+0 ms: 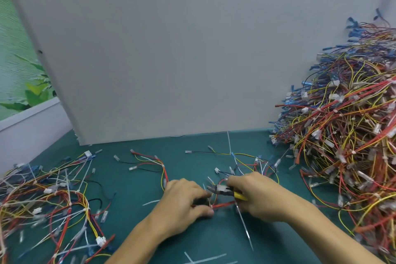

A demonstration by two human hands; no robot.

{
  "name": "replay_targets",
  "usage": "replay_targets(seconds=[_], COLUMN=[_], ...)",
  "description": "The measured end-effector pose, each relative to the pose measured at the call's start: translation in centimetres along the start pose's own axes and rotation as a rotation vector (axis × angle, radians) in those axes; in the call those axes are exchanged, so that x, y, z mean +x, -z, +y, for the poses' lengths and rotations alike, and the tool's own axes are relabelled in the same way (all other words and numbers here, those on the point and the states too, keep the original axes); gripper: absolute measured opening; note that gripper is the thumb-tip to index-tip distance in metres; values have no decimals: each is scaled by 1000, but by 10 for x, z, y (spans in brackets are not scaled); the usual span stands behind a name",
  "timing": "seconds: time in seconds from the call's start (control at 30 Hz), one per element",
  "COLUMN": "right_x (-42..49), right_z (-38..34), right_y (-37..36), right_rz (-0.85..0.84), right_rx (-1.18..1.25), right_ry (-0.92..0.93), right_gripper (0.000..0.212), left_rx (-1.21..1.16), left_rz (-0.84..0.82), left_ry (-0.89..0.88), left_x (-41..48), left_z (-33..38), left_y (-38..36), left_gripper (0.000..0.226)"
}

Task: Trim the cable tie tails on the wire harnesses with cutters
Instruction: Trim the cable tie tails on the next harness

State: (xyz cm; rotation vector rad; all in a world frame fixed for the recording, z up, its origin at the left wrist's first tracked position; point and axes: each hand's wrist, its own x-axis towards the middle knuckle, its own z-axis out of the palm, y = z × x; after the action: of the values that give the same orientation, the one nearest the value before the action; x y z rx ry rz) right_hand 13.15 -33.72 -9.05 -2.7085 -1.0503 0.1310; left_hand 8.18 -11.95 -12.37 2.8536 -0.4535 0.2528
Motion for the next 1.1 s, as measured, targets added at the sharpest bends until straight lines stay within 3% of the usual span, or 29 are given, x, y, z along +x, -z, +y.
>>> replay_targets(seconds=[0.1, 0.2, 0.3, 0.43, 0.47, 0.53, 0.6, 0.67, 0.73, 0.8, 0.87, 1.0, 1.1], right_x=[-3, -3, 0, -1, -4, -7, -10, -15, -21, -25, -28, -29, -28], right_z=[2, -3, -8, -23, -27, -31, -30, -23, -16, -2, 13, 37, 42], right_y=[6, 12, 8, -11, -14, -25, -32, -26, -10, 10, 21, 18, 8], right_rz=[-69, -23, 160, 623, 655, 605, 383, 188, 281, 482, 571, 465, 397], right_rx=[158, 229, 158, -138, -141, -157, -85, 135, 360, 478, 477, 409, 379], right_ry=[18, 13, -18, 26, 20, -14, -79, -78, -96, -259, -448, -656, -712], right_gripper=[21, 20, 25, 10, 9, 18, 25, 24, 20, 17, 19, 21, 19], left_rx=[-55, -123, -131, -168, -157, -57, 77, 133, 151, 182, 174, 89, 82], left_rz=[95, 198, 282, 375, 387, 395, 326, 241, 208, 224, 269, 332, 270], left_ry=[-64, -111, -125, -137, -145, -178, -222, -220, -208, -202, -174, -234, -275], left_x=[-1, -2, -2, 0, -1, -5, -13, -22, -28, -31, -30, -20, -13], left_z=[0, 1, 1, 7, 8, 8, 5, 2, 1, 2, 8, 23, 34], left_y=[0, 3, 10, 18, 19, 18, 12, 8, 7, 8, 12, 13, 8], left_gripper=[28, 19, 16, 11, 10, 7, 10, 19, 18, 13, 18, 16, 21])
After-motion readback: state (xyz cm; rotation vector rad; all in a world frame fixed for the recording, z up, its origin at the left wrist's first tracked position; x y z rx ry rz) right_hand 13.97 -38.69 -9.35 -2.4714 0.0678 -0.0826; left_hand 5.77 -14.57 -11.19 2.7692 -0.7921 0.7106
